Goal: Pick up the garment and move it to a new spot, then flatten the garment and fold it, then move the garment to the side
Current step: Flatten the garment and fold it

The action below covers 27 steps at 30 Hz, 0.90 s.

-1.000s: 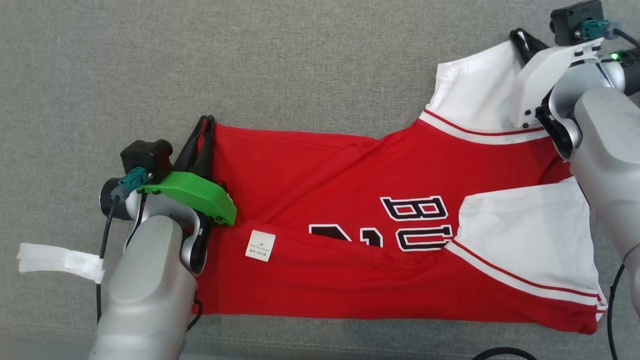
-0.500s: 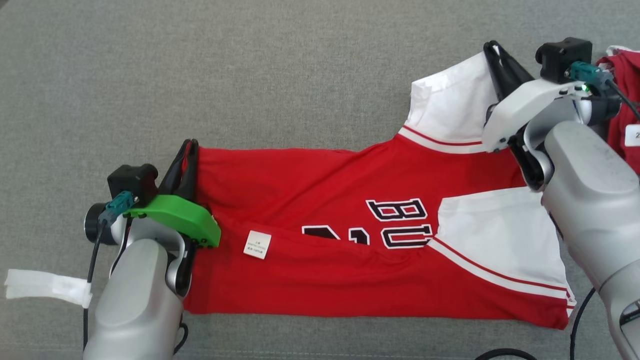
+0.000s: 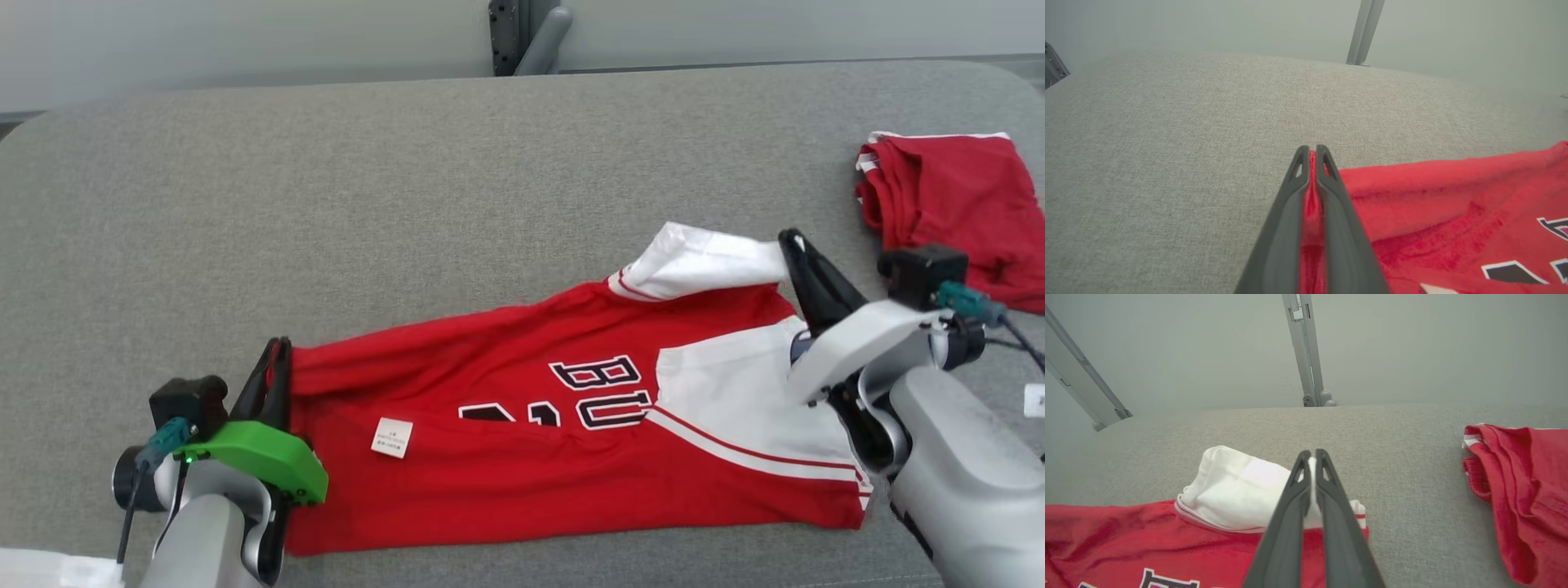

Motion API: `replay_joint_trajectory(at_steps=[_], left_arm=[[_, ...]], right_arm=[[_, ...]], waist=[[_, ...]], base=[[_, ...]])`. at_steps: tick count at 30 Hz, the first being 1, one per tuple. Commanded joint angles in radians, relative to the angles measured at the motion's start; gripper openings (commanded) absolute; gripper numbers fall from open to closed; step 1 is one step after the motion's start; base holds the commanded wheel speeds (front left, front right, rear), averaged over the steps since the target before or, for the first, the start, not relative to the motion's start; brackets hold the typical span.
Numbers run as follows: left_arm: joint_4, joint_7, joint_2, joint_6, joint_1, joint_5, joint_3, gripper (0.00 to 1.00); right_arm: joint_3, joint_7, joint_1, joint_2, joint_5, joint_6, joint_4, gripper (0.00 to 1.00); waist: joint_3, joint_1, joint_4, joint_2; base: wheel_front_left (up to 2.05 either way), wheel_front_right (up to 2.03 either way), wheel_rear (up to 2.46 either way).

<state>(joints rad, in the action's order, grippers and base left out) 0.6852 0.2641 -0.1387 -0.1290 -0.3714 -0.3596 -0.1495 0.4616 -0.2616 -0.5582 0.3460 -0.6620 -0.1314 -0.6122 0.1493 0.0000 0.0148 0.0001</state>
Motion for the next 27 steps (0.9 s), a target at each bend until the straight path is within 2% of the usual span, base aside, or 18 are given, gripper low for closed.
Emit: replay_joint_trajectory(at_steps=[1,8,19,27], left_arm=[[0.009,-0.001,-0.007,-0.002,0.028,0.005,0.007,0.0],[0.021,-0.001,0.007,-0.002,0.079,0.021,0.04,0.0],[-0.006,-0.001,0.023,-0.002,0.138,0.03,0.104,0.0],[-0.041,-0.001,0.036,-0.002,0.2,0.043,0.129,0.0]], right_arm=[[-0.005,-0.004,0.054,-0.006,-0.006,0.002,0.028,0.0],[-0.018,-0.004,0.197,-0.043,-0.01,0.002,0.075,0.0],[-0.063,-0.004,0.276,-0.086,0.006,0.002,0.125,0.0],[-0.108,-0.004,0.338,-0.095,0.018,0.002,0.151,0.0]], waist=[[-0.028,0.0,-0.034,-0.0001],[-0.038,0.0,-0.061,-0.0001],[-0.06,0.0,-0.076,-0.0001],[-0.084,0.0,-0.08,-0.0001]], base=[[0.0,0.0,0.0],[0.0,0.0,0.0],[0.0,0.0,0.0],[0.0,0.0,0.0]])
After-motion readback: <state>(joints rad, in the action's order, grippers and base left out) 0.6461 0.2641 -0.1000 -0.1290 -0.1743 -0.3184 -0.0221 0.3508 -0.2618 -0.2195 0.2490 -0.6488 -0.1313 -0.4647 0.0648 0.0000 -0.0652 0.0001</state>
